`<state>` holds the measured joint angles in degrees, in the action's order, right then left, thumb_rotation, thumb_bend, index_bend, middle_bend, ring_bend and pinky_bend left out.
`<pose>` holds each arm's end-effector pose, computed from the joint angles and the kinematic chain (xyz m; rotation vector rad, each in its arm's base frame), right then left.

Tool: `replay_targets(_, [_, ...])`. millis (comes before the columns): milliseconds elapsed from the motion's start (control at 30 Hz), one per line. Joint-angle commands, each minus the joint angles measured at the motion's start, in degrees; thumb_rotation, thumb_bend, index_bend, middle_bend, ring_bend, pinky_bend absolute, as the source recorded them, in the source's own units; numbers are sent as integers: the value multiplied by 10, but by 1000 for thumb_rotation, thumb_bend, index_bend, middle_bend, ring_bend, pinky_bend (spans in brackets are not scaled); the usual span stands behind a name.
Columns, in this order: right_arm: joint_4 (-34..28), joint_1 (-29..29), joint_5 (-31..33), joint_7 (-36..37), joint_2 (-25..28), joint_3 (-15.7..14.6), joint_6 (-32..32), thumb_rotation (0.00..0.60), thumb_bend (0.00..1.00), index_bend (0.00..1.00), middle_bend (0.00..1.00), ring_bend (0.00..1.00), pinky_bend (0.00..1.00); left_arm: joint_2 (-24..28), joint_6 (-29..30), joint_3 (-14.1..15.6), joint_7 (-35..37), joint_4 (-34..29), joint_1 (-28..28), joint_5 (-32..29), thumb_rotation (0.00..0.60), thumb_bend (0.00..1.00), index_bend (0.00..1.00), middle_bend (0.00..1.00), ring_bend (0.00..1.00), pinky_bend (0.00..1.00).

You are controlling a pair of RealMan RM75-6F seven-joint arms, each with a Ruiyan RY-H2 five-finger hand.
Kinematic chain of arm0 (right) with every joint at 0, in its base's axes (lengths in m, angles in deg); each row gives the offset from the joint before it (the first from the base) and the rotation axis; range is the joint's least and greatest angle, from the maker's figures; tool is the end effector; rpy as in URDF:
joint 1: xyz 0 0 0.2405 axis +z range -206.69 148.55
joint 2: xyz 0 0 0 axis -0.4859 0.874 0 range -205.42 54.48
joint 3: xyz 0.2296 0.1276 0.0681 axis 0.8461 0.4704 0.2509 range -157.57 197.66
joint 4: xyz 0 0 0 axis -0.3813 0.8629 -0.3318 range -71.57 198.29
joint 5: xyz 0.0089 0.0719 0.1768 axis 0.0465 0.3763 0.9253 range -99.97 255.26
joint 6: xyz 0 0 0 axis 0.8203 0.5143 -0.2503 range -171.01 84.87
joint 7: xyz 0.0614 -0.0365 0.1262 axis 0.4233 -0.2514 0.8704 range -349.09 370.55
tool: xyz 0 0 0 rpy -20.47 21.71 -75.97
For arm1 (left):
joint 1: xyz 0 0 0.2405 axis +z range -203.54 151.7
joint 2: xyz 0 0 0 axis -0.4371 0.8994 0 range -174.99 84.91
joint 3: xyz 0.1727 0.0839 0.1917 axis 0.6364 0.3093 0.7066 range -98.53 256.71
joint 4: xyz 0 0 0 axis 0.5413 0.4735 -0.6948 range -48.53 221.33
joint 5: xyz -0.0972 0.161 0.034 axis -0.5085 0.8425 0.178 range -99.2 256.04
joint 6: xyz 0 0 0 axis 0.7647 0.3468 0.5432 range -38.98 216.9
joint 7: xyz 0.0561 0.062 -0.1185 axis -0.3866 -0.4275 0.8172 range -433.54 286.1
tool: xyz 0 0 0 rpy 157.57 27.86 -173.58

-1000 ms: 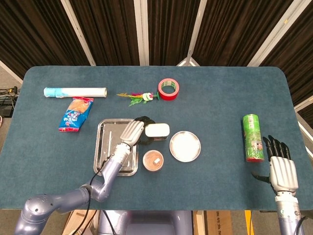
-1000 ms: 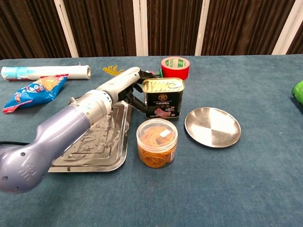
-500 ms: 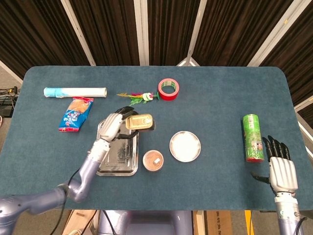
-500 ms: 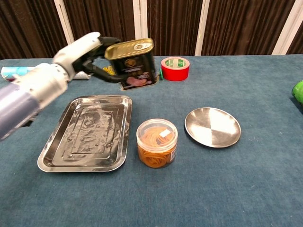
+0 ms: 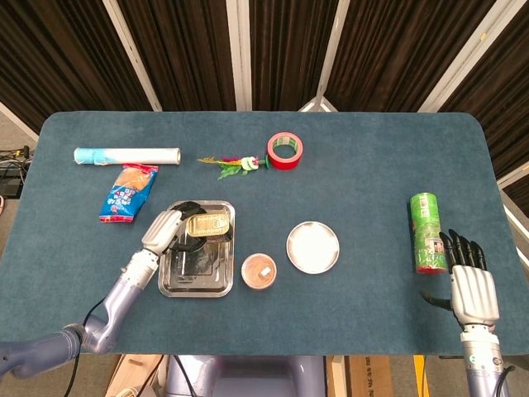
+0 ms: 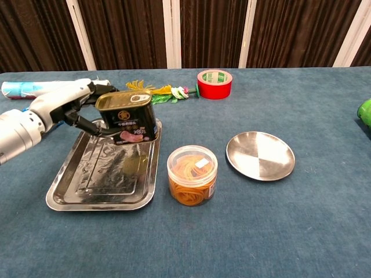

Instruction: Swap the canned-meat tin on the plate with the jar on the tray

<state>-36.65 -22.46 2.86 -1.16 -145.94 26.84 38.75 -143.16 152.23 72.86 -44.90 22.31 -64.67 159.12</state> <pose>-0.3011 -0.1990 0.1456 1.2651 -1.0230 0.8613 -0.1932 0.3487 -0.0205 -1.6375 -1.3866 -1.4023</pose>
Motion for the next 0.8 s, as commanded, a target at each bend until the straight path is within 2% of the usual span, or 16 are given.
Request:
replay_targets(33, [1, 1, 1, -1, -1, 0, -1, 600, 0, 0, 0, 0, 0, -10, -7, 13, 13, 27, 9, 8, 600, 583, 464, 441, 204, 223])
replay_targets(233, [0, 0, 1, 2, 0, 1, 0, 600, 0, 0, 0, 0, 0, -17, -11, 20, 15, 52, 13, 16, 600, 567, 460, 431, 201, 215])
replay_targets(333, [0, 0, 2, 3, 0, 2, 0, 600, 0, 0, 0, 0, 0, -19, -13, 24, 14, 59, 16, 18, 600, 506, 432, 398, 177, 200])
replay_targets(433, [-1, -1, 2, 3, 1, 2, 1, 600, 0, 0, 0, 0, 0, -16, -21, 28, 16, 61, 17, 21, 600, 345, 347, 267, 85, 157])
replay_targets(500, [-1, -1, 4, 4, 1, 2, 0, 600, 0, 0, 0, 0, 0, -10, -31, 31, 19, 55, 15, 23, 600, 233, 261, 139, 14, 96])
replay_targets(600, [-3, -1, 5, 4, 2, 2, 0, 600, 0, 0, 0, 0, 0, 7, -48, 32, 11, 36, 11, 22, 600, 150, 187, 13, 0, 6])
replay_targets(800, [-4, -1, 5, 3, 3, 1, -1, 600, 0, 0, 0, 0, 0, 52, -51, 22, -68, -39, 12, 7, 600, 94, 171, 0, 0, 0])
